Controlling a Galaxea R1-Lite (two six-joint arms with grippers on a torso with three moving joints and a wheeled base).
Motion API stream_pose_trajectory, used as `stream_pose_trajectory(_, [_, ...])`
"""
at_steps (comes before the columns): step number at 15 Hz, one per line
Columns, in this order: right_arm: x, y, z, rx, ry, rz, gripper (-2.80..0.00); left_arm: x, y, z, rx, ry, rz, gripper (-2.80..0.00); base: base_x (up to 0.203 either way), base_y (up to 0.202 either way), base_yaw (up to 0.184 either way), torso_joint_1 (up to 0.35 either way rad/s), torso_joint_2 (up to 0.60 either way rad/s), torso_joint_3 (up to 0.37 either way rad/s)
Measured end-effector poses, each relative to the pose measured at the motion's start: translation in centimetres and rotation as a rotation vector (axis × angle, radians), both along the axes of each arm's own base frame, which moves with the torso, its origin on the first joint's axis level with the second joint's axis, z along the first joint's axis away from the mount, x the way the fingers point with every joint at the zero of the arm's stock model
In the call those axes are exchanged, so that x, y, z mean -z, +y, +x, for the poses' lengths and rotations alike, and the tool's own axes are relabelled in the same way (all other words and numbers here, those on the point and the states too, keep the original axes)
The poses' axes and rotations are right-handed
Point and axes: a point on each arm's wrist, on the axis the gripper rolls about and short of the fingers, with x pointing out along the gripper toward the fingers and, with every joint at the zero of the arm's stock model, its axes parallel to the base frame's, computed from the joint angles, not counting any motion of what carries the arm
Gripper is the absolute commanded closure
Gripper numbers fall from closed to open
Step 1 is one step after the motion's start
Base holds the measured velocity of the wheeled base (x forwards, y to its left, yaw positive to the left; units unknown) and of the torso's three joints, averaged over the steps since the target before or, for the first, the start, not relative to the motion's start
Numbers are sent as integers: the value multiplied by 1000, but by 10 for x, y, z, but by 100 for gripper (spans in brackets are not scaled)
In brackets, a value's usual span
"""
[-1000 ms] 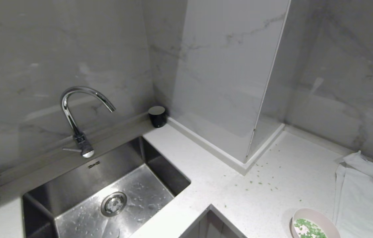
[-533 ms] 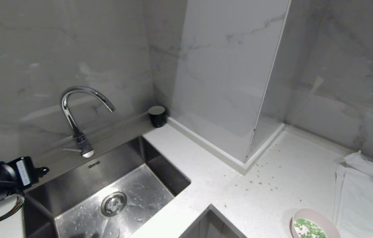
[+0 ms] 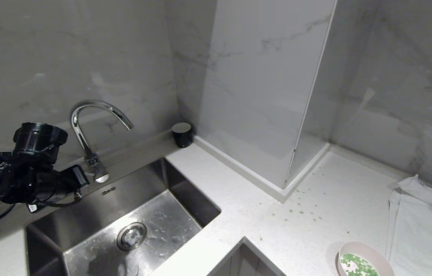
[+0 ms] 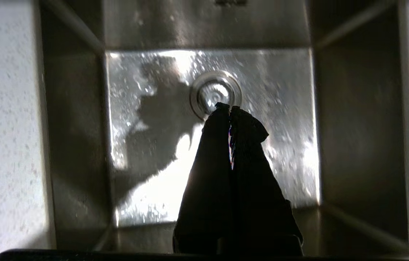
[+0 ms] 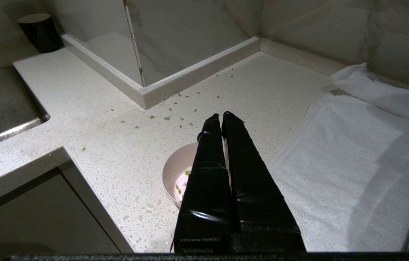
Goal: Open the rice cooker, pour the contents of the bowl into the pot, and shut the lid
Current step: Turn on the tap
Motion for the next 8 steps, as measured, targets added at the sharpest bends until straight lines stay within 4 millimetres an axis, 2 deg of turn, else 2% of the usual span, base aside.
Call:
stream_pose_trajectory(4, [0,0,0,0,0,0,0,22,17,30,-74,13,24,0,0,0,0,0,0,0])
stream_pose_trajectory(7, [0,0,0,0,0,0,0,37,21,52,-85,7,25,0,0,0,0,0,0,0])
stream_pose_trajectory(8, [0,0,0,0,0,0,0,40,22,59,-86,6,24,-280,0,0,0,0,0,0])
